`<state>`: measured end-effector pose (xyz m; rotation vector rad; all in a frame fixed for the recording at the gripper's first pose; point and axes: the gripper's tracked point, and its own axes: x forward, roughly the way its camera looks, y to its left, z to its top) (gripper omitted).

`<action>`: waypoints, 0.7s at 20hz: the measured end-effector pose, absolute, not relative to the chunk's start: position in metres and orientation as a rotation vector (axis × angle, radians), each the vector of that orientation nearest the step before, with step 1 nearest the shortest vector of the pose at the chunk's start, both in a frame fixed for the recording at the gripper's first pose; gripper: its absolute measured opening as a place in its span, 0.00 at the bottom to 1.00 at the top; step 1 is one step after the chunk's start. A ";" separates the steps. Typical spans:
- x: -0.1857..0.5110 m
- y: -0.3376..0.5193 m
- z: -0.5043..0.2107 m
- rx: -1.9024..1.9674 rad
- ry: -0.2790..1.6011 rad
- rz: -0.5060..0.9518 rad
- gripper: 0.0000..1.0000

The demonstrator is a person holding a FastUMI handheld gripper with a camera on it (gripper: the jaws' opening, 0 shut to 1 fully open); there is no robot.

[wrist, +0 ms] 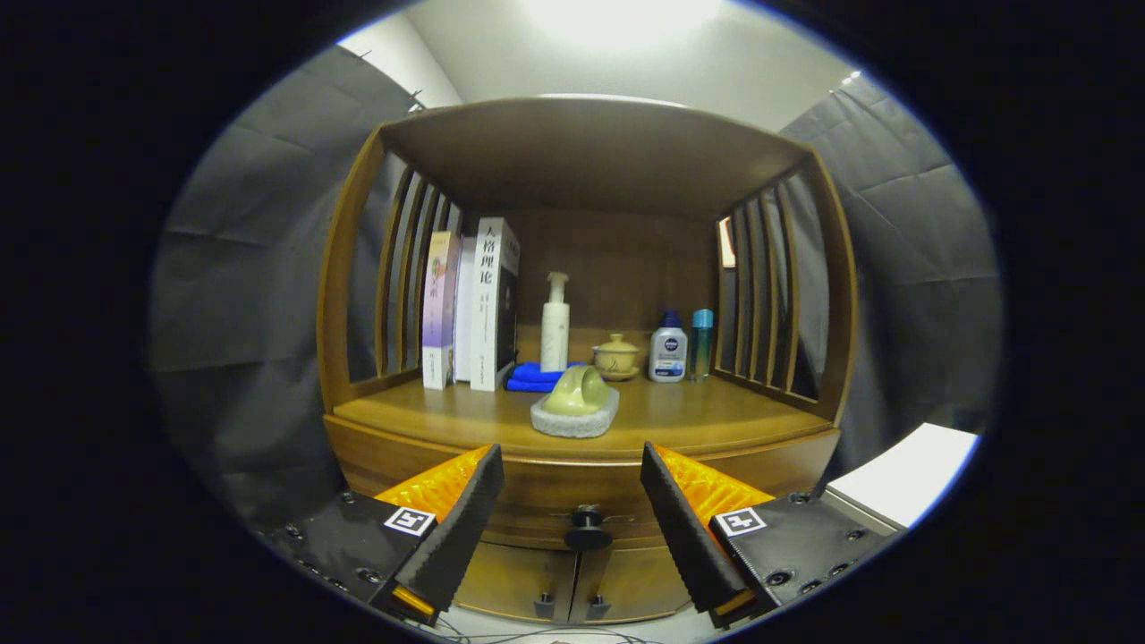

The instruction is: Pull open the drawer, take out the items inside it, and place them on the countertop above the cabinet.

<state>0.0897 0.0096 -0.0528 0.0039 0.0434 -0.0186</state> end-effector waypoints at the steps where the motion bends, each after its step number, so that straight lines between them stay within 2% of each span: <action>1: 0.080 0.006 -0.042 0.014 0.028 -0.039 0.98; 8: 0.028 0.007 0.012 0.037 -0.023 -0.079 0.98; 14: 0.008 0.019 0.023 0.029 0.001 -0.085 0.98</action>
